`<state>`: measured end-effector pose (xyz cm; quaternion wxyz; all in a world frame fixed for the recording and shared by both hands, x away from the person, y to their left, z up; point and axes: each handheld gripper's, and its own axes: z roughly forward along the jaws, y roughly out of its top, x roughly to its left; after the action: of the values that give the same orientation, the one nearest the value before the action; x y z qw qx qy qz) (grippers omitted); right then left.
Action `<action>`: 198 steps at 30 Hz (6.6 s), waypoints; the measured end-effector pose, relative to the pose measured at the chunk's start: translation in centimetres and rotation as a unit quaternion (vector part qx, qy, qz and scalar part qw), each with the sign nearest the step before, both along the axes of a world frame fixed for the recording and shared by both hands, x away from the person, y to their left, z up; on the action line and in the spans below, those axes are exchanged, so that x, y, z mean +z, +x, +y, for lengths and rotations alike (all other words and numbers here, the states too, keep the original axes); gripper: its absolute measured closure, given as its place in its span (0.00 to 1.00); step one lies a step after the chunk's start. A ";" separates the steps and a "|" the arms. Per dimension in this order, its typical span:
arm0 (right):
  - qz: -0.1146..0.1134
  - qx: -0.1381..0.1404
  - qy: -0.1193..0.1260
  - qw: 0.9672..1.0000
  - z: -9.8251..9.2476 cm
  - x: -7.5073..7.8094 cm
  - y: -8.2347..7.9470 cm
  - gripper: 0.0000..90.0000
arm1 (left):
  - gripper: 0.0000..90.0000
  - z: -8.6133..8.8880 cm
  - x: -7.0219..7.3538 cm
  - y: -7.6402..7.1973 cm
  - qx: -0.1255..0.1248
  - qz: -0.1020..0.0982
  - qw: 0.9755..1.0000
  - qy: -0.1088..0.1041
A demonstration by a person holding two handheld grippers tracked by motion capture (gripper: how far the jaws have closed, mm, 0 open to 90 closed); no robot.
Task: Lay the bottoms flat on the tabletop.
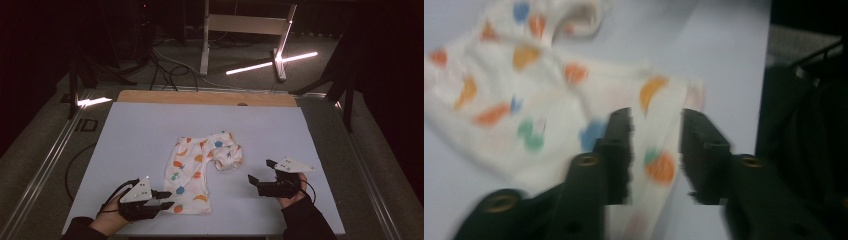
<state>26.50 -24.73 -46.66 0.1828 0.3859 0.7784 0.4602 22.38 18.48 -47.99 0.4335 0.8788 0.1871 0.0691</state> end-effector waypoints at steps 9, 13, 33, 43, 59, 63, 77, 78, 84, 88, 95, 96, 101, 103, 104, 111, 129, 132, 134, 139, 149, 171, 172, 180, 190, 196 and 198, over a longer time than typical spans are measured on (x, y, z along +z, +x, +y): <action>0.002 0.001 -0.002 1.000 0.1 -0.1 0.0 0.14 | 1.00 0.0 -2.4 0.8 -0.001 0.031 0.999 0.042; 0.005 0.002 -0.004 1.000 0.0 -0.2 0.0 0.14 | 1.00 0.3 -3.3 0.8 -0.007 0.047 0.996 0.070; 0.003 0.005 -0.003 1.000 0.2 -0.3 0.3 0.14 | 0.67 2.0 -2.2 0.4 0.033 0.033 0.999 0.000; 0.031 0.021 -0.005 0.999 1.1 -1.4 2.0 0.15 | 0.17 2.7 -0.5 0.3 0.092 0.005 0.994 -0.061; 0.086 -0.008 -0.049 0.995 3.3 -4.1 5.6 0.47 | 0.00 2.8 -1.0 -0.8 0.197 -0.056 0.977 -0.063; 0.094 -0.003 -0.093 0.991 3.6 -5.0 6.3 0.63 | 0.00 2.7 -1.3 -0.6 0.190 -0.050 0.979 -0.061; 0.078 0.032 -0.081 0.993 4.5 -2.9 6.7 1.00 | 0.00 2.7 -1.6 -0.3 0.182 -0.040 0.980 -0.065; 0.071 0.028 -0.074 0.994 4.2 -2.3 6.6 1.00 | 0.00 2.7 -1.6 -0.3 0.184 -0.039 0.980 -0.066; 0.055 0.014 -0.050 0.997 2.3 0.3 6.9 1.00 | 0.00 3.0 -1.7 0.0 0.189 -0.036 0.979 -0.070; 0.056 0.031 0.014 0.998 1.2 2.3 7.2 1.00 | 0.00 3.2 -1.7 0.1 0.194 -0.033 0.978 -0.076; 0.067 0.057 0.037 0.996 2.1 3.9 8.1 1.00 | 0.00 3.3 -1.7 0.2 0.193 -0.031 0.977 -0.084; 0.075 0.067 0.038 0.994 2.6 3.6 8.3 1.00 | 0.00 3.3 -1.7 0.2 0.193 -0.030 0.977 -0.084; 0.117 0.102 0.094 0.983 4.5 2.5 9.6 1.00 | 0.00 3.3 -1.7 0.2 0.190 -0.028 0.978 -0.087; 0.120 0.104 0.116 0.980 5.1 2.2 10.4 1.00 | 0.00 3.3 -1.7 0.2 0.185 -0.025 0.978 -0.090; 0.109 0.087 0.096 0.986 5.5 2.2 10.8 1.00 | 0.00 3.3 -1.7 0.2 0.186 -0.028 0.978 -0.088; 0.074 -0.018 0.027 0.997 5.5 1.4 13.5 1.00 | 0.00 3.3 -1.8 0.1 0.187 -0.030 0.978 -0.085; 0.073 -0.070 -0.028 0.994 2.9 -0.6 12.8 0.68 | 0.00 3.4 -1.8 0.2 0.191 -0.030 0.978 -0.080; 0.072 -0.046 -0.034 0.996 3.0 -0.8 10.7 0.70 | 0.00 3.3 -1.8 0.2 0.191 -0.032 0.978 -0.082; 0.079 -0.031 -0.039 0.996 3.1 -1.4 9.5 0.73 | 0.00 3.2 -1.8 0.1 0.187 -0.032 0.979 -0.077; 0.112 -0.005 -0.056 0.992 3.5 -2.9 8.3 0.72 | 0.00 3.1 -1.8 0.2 0.185 -0.033 0.979 -0.075; 0.103 0.002 -0.112 0.988 7.2 -4.8 7.9 0.64 | 0.00 3.1 -1.8 0.1 0.183 -0.035 0.980 -0.074; 0.072 0.045 -0.122 0.989 6.2 -1.4 4.4 0.97 | 0.00 3.2 -1.7 0.1 0.183 -0.036 0.980 -0.075; 0.073 0.056 -0.123 0.988 6.1 -1.1 3.9 0.97 | 0.00 3.2 -1.7 0.1 0.183 -0.036 0.980 -0.076; 0.075 0.102 -0.105 0.986 5.8 0.3 0.0 0.97 | 0.00 3.1 -1.7 0.1 0.182 -0.037 0.979 -0.079; 0.072 0.158 -0.076 0.982 6.4 2.3 -3.0 0.95 | 0.00 3.1 -1.7 0.1 0.180 -0.035 0.980 -0.081; 0.049 0.174 -0.031 0.983 6.4 3.0 -3.3 0.68 | 0.00 3.1 -1.7 0.2 0.179 -0.034 0.980 -0.083; 0.047 0.171 -0.029 0.984 6.1 2.7 -3.2 0.65 | 0.00 3.2 -1.7 0.2 0.179 -0.034 0.980 -0.082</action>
<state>23.32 -18.60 -43.95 0.0762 0.2631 0.8535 0.4433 22.54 21.68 -49.73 0.4912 0.7895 0.3313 0.1602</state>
